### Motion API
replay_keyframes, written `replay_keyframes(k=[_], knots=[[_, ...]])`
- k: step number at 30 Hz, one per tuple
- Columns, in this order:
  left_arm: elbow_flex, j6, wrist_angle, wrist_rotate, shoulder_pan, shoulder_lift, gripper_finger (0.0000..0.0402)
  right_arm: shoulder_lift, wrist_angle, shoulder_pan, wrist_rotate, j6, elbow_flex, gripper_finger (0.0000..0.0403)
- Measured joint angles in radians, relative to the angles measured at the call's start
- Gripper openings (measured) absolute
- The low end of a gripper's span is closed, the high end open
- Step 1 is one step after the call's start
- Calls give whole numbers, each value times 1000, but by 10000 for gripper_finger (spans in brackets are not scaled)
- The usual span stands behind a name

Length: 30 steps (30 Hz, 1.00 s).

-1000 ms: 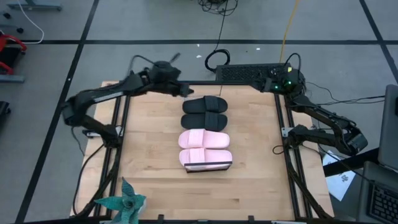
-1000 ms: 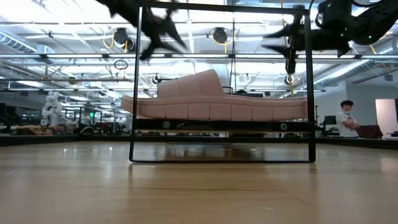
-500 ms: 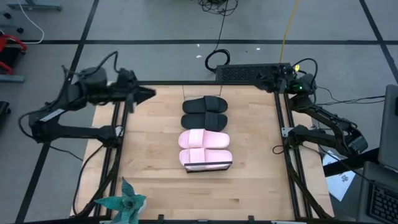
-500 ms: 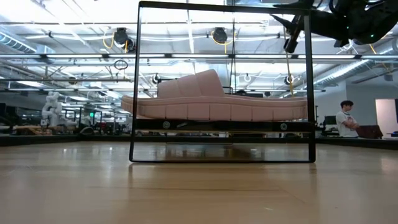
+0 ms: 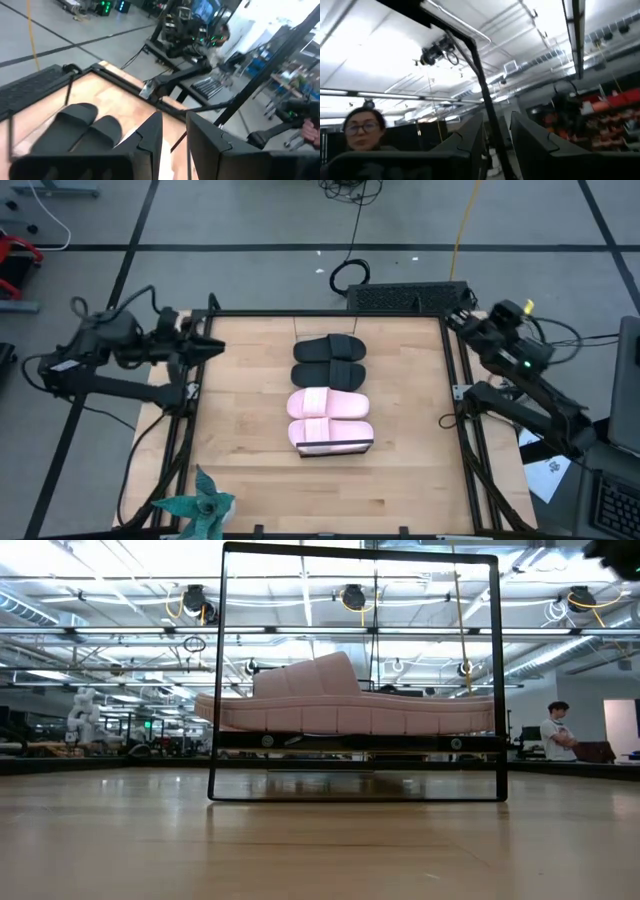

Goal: Pick and place slides into the shelf
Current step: Return to Home Position

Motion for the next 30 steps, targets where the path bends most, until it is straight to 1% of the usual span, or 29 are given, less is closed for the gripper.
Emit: replay_keyframes(k=[2, 6, 9, 12, 15, 18, 20, 23, 26, 30], knots=[[-66, -11, 82, -33, -46, -15, 88, -81, -121, 30, 34, -59, 0, 93], [-197, -73, 249, -65, -139, -32, 88, -227, -410, 106, 122, -227, 1, 93], [-256, -128, 301, -139, -223, -33, 88, -320, -600, 162, 178, -325, 1, 93], [-270, -136, 338, -243, -311, -32, 88, -379, -762, 208, 238, -393, 1, 93], [-267, -135, 383, -341, -409, -32, 88, -408, -799, 253, 286, -435, 0, 93], [-267, -138, 386, -464, -507, -31, 88, -410, -821, 294, 314, -466, 1, 93], [-267, -139, 387, -547, -569, -24, 88, -402, -882, 323, 343, -493, 1, 93], [-267, -139, 389, -659, -648, -15, 88, -369, -977, 388, 417, -565, 0, 93], [-267, -147, 389, -744, -713, -4, 87, -300, -950, 494, 481, -633, 0, 93], [-267, -153, 374, -842, -776, -2, 87, -199, -828, 669, 551, -721, 0, 93]])
